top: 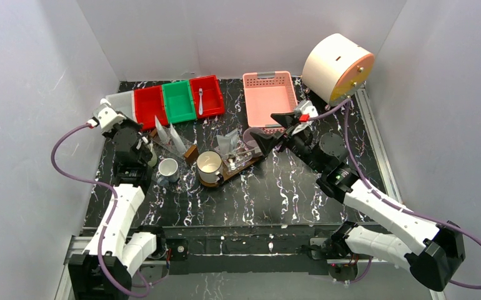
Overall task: Prepare toiletry sets of a toothbrush and toothpaste on the tray
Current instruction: Place the toothbrush in the cup.
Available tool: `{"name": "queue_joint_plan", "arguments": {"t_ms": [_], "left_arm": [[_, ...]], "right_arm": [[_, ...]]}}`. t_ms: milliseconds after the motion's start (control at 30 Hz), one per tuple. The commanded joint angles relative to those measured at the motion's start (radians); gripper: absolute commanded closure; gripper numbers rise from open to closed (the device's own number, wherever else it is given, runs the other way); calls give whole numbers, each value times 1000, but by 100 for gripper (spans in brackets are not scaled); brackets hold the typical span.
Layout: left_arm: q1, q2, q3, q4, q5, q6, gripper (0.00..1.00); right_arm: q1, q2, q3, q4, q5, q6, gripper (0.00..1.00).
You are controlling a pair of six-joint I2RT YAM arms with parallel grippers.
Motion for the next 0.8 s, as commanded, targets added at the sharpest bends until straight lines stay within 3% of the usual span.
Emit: {"name": "queue_joint_plan", "arguments": {"t_ms": [0,333,767], "left_arm": [[66,26,-63,93,-82,-42,100],[215,194,-167,335,-58,-89,100],[239,442,-155,502,-26,-151,100]], "right_arm": [[-2,-37,-16,94,67,-25,1],[-3,-45,-19,84,63,-48,1],[-3,-46,-24,77,102,-82,1]]}}
